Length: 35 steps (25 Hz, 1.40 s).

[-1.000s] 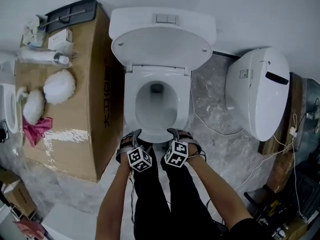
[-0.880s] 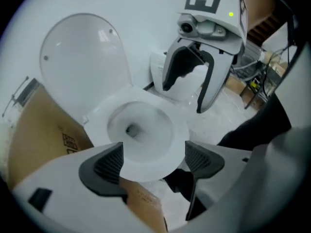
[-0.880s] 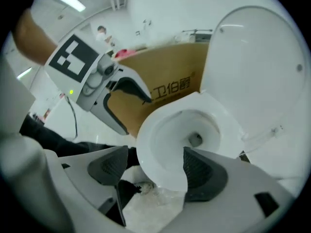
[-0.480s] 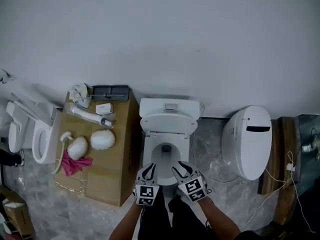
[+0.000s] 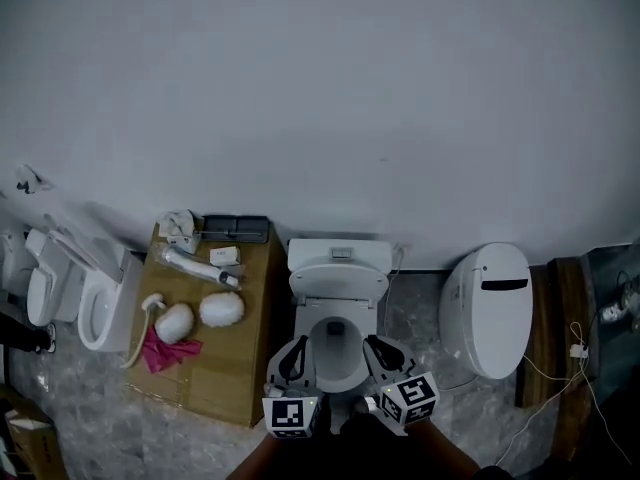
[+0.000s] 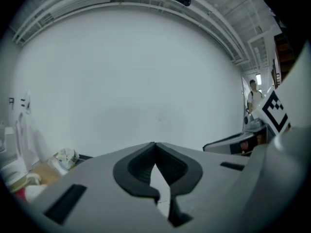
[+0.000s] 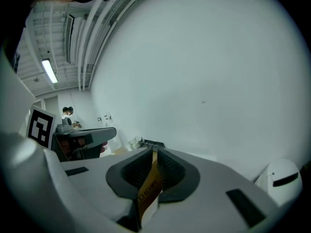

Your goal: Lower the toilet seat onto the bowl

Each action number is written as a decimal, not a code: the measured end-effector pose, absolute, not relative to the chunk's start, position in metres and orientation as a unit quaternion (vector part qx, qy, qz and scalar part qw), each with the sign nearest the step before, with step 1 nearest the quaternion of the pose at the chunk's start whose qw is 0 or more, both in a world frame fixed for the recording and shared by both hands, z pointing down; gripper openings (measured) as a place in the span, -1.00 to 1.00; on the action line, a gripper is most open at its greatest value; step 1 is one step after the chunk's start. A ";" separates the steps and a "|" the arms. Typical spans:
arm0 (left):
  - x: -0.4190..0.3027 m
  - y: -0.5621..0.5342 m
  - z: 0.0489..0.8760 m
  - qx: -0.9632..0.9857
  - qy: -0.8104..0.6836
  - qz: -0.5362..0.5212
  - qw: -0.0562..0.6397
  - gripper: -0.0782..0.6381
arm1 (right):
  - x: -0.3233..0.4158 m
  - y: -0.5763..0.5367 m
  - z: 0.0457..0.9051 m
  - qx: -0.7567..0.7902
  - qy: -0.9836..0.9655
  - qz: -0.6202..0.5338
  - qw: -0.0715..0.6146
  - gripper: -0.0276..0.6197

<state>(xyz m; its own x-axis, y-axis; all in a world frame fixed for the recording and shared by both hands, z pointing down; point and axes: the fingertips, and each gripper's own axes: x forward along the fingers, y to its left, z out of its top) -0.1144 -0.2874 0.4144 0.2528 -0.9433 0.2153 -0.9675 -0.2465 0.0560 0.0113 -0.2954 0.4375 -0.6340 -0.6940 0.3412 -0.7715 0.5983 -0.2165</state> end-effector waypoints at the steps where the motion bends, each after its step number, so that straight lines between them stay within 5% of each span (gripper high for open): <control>1: -0.114 -0.285 0.406 0.787 -0.608 0.063 0.087 -0.76 | 0.013 -0.294 0.428 0.416 -0.887 0.172 0.105 -0.76; 35: -0.104 -0.268 0.353 0.796 -0.600 0.019 0.078 -0.76 | 0.013 -0.271 0.361 0.423 -0.896 0.117 0.068 -0.83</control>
<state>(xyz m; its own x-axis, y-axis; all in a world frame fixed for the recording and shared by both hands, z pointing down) -0.1035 -0.2683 0.3532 0.2788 -0.9522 0.1245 -0.9583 -0.2674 0.1008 0.0127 -0.2709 0.3614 -0.6322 -0.7427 0.2208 -0.7745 0.6141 -0.1519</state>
